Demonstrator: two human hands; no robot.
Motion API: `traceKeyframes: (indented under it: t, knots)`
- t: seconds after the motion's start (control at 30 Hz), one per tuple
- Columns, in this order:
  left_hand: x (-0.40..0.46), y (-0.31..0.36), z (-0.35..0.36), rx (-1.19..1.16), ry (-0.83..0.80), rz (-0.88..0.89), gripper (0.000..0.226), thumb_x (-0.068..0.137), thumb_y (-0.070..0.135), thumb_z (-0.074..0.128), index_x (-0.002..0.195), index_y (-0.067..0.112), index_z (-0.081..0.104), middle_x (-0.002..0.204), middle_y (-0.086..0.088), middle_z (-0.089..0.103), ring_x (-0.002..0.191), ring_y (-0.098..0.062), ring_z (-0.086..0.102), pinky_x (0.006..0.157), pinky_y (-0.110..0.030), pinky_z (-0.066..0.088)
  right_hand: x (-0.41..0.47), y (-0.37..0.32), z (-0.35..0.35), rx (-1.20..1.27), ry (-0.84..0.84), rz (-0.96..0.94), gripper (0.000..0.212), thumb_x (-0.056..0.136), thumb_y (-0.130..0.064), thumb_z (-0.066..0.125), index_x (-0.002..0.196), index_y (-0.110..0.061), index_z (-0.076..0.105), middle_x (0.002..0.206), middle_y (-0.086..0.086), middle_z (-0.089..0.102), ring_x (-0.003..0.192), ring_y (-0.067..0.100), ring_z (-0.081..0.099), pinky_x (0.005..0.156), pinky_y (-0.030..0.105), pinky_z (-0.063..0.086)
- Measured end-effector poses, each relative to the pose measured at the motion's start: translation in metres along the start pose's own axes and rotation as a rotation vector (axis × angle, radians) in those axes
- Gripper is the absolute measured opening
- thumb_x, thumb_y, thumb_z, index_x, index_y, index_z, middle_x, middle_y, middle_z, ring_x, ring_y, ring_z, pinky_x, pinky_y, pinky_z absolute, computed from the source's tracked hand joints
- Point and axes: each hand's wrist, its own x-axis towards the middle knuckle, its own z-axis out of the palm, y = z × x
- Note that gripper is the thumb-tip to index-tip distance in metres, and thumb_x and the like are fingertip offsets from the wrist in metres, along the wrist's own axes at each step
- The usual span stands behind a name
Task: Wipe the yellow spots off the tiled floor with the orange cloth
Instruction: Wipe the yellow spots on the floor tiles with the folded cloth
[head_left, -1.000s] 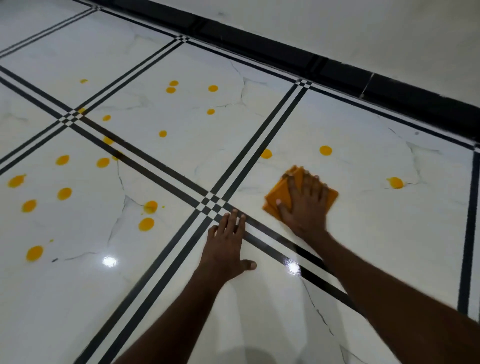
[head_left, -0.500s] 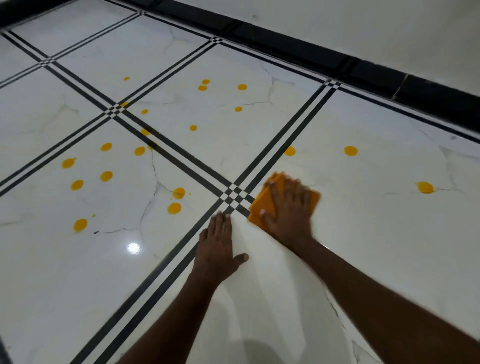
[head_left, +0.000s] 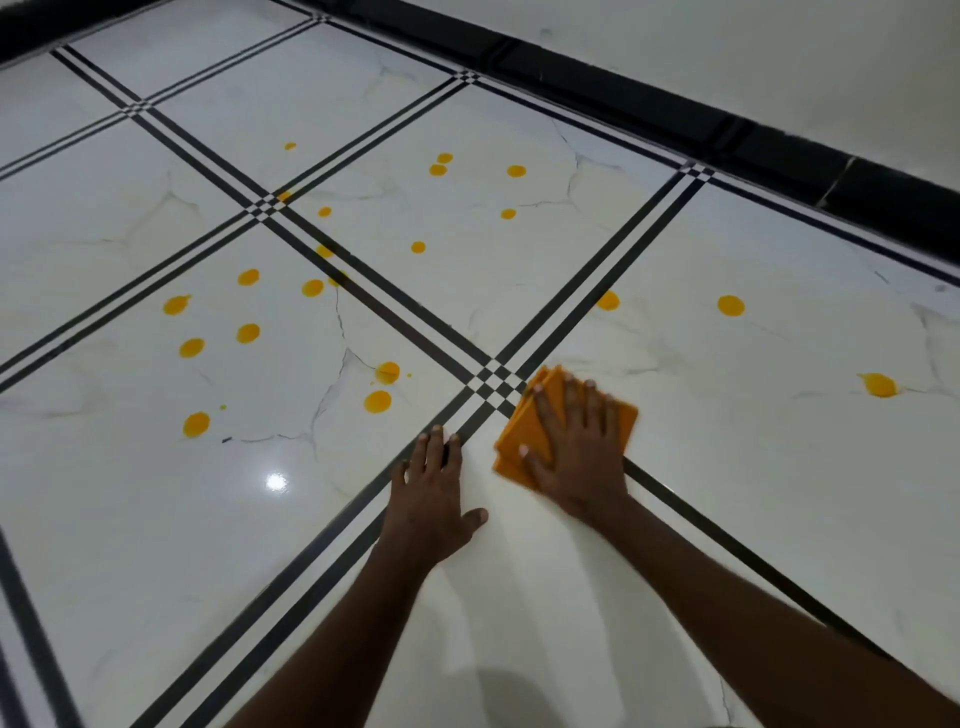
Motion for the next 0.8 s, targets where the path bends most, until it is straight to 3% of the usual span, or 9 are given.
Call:
traceKeyframes:
  t: [0.1, 0.17, 0.2, 0.27, 0.33, 0.4, 0.53, 0.67, 0.8]
  knots:
    - [0.004, 0.007, -0.006, 0.011, -0.026, -0.014, 0.098, 0.090, 0.056, 0.056, 0.158, 0.013, -0.001, 0.165, -0.014, -0.009, 0.153, -0.031, -0.007, 0.121, -0.050, 0.010, -0.026, -0.003, -0.016, 0.276, 0.005, 0.030, 0.089, 0.095, -0.075, 0.003, 0.161, -0.020, 0.027, 0.166, 0.014, 0.029, 0.153, 0.038, 0.025, 0.125, 0.050, 0.015]
    - [0.007, 0.010, -0.009, 0.027, 0.019, -0.008, 0.090, 0.092, 0.052, 0.055, 0.158, 0.014, 0.007, 0.166, -0.016, 0.001, 0.153, -0.032, 0.001, 0.121, -0.050, 0.014, -0.029, 0.014, -0.035, 0.470, 0.102, 0.260, 0.073, 0.101, -0.062, 0.030, 0.152, -0.010, 0.044, 0.146, 0.019, 0.056, 0.137, 0.038, 0.049, 0.114, 0.044, 0.033]
    - [0.009, 0.011, -0.008, 0.033, 0.062, -0.004, 0.086, 0.093, 0.050, 0.055, 0.157, 0.015, 0.011, 0.165, -0.015, 0.007, 0.153, -0.031, 0.005, 0.121, -0.050, 0.015, -0.028, 0.023, -0.044, 0.445, 0.171, 0.382, 0.062, 0.101, -0.048, 0.046, 0.147, -0.007, 0.049, 0.135, 0.021, 0.063, 0.127, 0.040, 0.056, 0.107, 0.045, 0.041]
    - [0.012, 0.012, -0.007, 0.029, 0.121, -0.005, 0.078, 0.093, 0.045, 0.056, 0.155, 0.017, 0.018, 0.164, -0.014, 0.015, 0.152, -0.030, 0.012, 0.120, -0.049, 0.018, -0.027, 0.034, -0.055, 0.291, 0.160, 0.516, 0.055, 0.095, -0.033, 0.062, 0.141, -0.004, 0.050, 0.126, 0.023, 0.065, 0.118, 0.042, 0.059, 0.098, 0.049, 0.045]
    - [0.014, 0.014, -0.007, 0.010, 0.136, -0.008, 0.075, 0.094, 0.043, 0.056, 0.155, 0.018, 0.020, 0.164, -0.013, 0.018, 0.151, -0.030, 0.015, 0.120, -0.049, 0.019, -0.025, 0.032, -0.057, 0.297, 0.026, 0.575, 0.053, 0.091, -0.032, 0.070, 0.133, -0.004, 0.053, 0.125, 0.021, 0.065, 0.116, 0.041, 0.061, 0.097, 0.048, 0.046]
    - [0.015, 0.015, -0.007, -0.004, 0.141, -0.006, 0.072, 0.095, 0.040, 0.055, 0.155, 0.018, 0.021, 0.163, -0.012, 0.019, 0.151, -0.029, 0.016, 0.120, -0.048, 0.019, -0.020, 0.027, -0.056, 0.403, -0.053, 0.635, 0.050, 0.089, -0.034, 0.074, 0.124, -0.003, 0.057, 0.123, 0.021, 0.067, 0.113, 0.041, 0.064, 0.095, 0.046, 0.050]
    - [0.012, 0.012, -0.006, -0.043, 0.158, 0.006, 0.068, 0.097, 0.036, 0.053, 0.155, 0.017, 0.023, 0.163, -0.011, 0.022, 0.150, -0.028, 0.018, 0.120, -0.046, 0.020, -0.016, 0.031, -0.055, 0.714, -0.114, 0.808, 0.058, 0.087, -0.033, 0.078, 0.130, 0.002, 0.061, 0.128, 0.023, 0.066, 0.116, 0.042, 0.064, 0.099, 0.048, 0.052]
    - [0.005, 0.006, -0.003, -0.115, 0.179, 0.018, 0.067, 0.096, 0.031, 0.055, 0.154, 0.016, 0.027, 0.161, -0.011, 0.027, 0.149, -0.027, 0.023, 0.121, -0.045, 0.025, -0.027, 0.024, -0.071, 0.959, 0.052, 0.767, 0.041, 0.090, -0.020, 0.075, 0.124, -0.002, 0.063, 0.121, 0.022, 0.068, 0.106, 0.041, 0.067, 0.090, 0.053, 0.058]
    - [0.001, -0.006, -0.001, -0.187, 0.227, 0.037, 0.063, 0.090, 0.020, 0.062, 0.148, 0.011, 0.040, 0.153, -0.014, 0.041, 0.140, -0.032, 0.039, 0.112, -0.046, 0.038, -0.025, 0.013, -0.117, 0.759, 0.409, 0.484, 0.019, 0.094, -0.025, 0.070, 0.108, -0.015, 0.064, 0.093, 0.002, 0.068, 0.080, 0.017, 0.063, 0.070, 0.025, 0.046]
